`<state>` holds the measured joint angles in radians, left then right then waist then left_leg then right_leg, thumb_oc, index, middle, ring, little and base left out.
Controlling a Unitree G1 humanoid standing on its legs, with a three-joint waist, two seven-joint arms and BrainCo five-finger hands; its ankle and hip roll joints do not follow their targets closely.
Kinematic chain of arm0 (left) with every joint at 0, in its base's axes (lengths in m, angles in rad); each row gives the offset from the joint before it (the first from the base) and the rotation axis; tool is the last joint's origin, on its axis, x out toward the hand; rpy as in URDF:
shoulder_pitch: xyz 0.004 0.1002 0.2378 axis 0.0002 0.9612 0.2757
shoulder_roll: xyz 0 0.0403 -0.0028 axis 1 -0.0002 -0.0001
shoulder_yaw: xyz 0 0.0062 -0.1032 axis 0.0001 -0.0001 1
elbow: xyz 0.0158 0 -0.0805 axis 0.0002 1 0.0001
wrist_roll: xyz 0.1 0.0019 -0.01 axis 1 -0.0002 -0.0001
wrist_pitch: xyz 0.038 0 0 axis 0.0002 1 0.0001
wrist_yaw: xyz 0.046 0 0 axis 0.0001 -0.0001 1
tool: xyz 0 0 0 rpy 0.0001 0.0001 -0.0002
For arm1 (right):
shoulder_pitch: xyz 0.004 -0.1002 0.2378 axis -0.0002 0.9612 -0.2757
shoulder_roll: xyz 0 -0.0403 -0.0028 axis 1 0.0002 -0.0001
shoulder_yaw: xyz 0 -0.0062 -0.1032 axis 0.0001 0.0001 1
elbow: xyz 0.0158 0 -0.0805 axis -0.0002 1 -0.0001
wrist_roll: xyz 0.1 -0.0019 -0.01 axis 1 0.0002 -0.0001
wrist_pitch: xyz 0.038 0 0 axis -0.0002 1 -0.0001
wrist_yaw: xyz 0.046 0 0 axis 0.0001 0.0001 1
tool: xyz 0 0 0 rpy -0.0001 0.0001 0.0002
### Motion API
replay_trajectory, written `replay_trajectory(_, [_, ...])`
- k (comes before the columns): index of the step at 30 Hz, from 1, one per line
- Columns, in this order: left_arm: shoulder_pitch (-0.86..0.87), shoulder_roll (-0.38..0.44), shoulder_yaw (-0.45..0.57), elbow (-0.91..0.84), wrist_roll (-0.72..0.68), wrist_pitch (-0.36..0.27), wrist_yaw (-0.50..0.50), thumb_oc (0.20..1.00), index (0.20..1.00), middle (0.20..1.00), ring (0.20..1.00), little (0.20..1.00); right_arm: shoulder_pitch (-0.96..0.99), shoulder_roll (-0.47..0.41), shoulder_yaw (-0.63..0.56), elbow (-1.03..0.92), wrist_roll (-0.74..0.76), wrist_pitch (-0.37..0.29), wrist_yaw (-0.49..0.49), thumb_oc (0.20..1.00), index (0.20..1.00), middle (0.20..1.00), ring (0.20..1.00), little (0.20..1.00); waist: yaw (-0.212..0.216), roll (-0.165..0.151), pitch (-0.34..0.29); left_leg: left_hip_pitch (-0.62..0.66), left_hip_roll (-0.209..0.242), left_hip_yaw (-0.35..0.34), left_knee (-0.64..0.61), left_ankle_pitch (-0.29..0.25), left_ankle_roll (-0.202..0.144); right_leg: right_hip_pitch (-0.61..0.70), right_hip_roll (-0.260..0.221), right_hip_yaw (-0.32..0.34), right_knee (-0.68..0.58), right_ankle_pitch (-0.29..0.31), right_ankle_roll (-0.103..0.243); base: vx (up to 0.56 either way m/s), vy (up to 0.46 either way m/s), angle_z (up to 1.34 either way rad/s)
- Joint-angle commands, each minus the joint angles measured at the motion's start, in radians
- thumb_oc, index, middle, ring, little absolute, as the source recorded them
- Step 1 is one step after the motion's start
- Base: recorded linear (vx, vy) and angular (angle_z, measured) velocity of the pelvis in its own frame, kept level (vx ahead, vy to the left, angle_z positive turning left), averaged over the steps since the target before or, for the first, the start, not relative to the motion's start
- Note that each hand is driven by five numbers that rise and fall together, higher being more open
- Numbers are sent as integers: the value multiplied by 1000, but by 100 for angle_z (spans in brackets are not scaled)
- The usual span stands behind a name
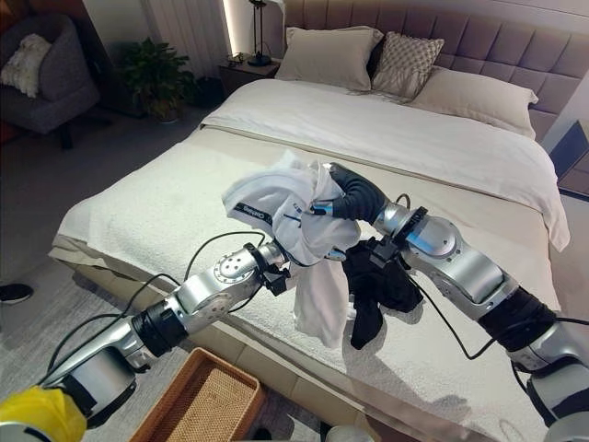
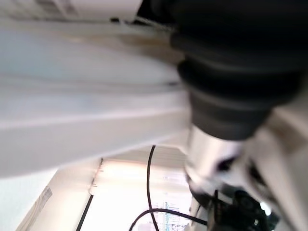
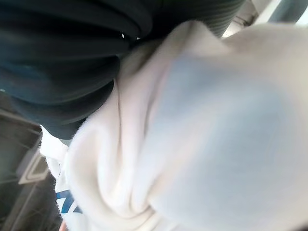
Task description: Pick up clothes into the bucket
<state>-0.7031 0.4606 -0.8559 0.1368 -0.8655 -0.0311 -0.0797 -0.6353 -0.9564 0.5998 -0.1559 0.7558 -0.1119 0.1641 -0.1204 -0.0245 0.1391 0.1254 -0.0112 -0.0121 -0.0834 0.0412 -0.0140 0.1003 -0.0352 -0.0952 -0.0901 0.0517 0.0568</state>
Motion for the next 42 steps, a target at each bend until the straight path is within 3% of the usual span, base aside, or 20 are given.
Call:
replay_trajectory(1, [-25, -26, 47, 27, 11, -68, 6, 200, 200, 200, 200, 200, 8, 16, -83, -50, 36, -64, -26, 1000, 1000, 1000, 1000, 1000, 9, -49, -63, -25, 45, -16, 60, -74, -60, 3, -70, -11, 56, -67, 85, 0, 0, 0])
replay_trajectory(8, [104, -32, 164, -11, 77, -90, 39, 200, 200, 200, 200, 200, 174, 77, -273, -54, -19, -85, -85, 1000, 1000, 1000, 1000, 1000, 12, -51, -57, -31, 45, -15, 61, -77, -55, -1, -71, -15, 57, -69, 84, 0, 0, 0])
replay_trajectory(13, [289, -27, 317, -80, 75, -102, 48, 200, 200, 200, 200, 200, 353, 212, -446, -1, -116, -91, -168, 1000, 1000, 1000, 1000, 1000, 20, -49, -45, -41, 43, -19, 61, -79, -48, -11, -71, -15, 58, -69, 82, 0, 0, 0])
replay_trajectory(17, [392, -36, 405, -113, 81, -110, 54, 200, 200, 200, 200, 200, 426, 276, -503, 27, -183, -82, -186, 1000, 1000, 1000, 1000, 1000, 26, -51, -39, -48, 41, -22, 63, -81, -45, -18, -72, -16, 59, -70, 80, 0, 0, 0])
replay_trajectory(20, [525, -35, 551, -164, 178, -139, 69, 200, 200, 200, 200, 200, 526, 369, -572, 88, -281, -75, -216, 1000, 1000, 1000, 1000, 1000, 36, -53, -26, -66, 37, -26, 67, -81, -42, -32, -73, -19, 65, -72, 79, -16, 2, 2])
replay_trajectory(22, [555, -29, 587, -174, 216, -148, 76, 200, 200, 200, 200, 200, 547, 392, -588, 105, -300, -75, -220, 1000, 1000, 1000, 1000, 1000, 37, -54, -21, -74, 35, -28, 72, -82, -41, -40, -75, -19, 69, -73, 78, -33, 5, 3])
replay_trajectory(25, [661, -31, 741, -168, 363, -191, 124, 200, 200, 200, 200, 200, 612, 481, -629, 239, -397, -66, -260, 1000, 1000, 1000, 1000, 1000, 50, -53, 8, -113, 26, -36, 102, -86, -38, -73, -77, -16, 89, -74, 75, -63, 14, 9])
replay_trajectory(27, [687, -38, 771, -164, 386, -196, 139, 200, 200, 200, 200, 200, 627, 497, -641, 271, -429, -63, -269, 1000, 1000, 1000, 1000, 1000, 53, -54, 15, -128, 24, -39, 115, -88, -37, -83, -78, -17, 97, -75, 75, -68, 14, 6])
replay_trajectory(28, [724, -53, 832, -133, 422, -212, 173, 200, 200, 200, 200, 200, 640, 525, -652, 349, -475, -54, -297, 1000, 1000, 1000, 1000, 1000, 58, -53, 36, -154, 18, -45, 134, -89, -35, -108, -82, -16, 116, -76, 72, -81, 15, 6])
replay_trajectory(34, [799, -84, 931, 6, 497, -231, 261, 200, 200, 200, 200, 200, 623, 583, -662, 634, -530, -50, -379, 1000, 1000, 1000, 1000, 1000, 72, -47, 99, -242, 8, -63, 184, -84, -31, -195, -88, -20, 171, -75, 69, -89, 25, 9])
replay_trajectory(42, [769, -83, 944, 250, 516, -243, 342, 200, 200, 200, 200, 200, 560, 574, -658, 997, -570, -33, -467, 1000, 1000, 1000, 1000, 1000, 80, -42, 187, -351, -9, -89, 278, -97, -21, -304, -104, -15, 282, -99, 61, -53, 36, 5])
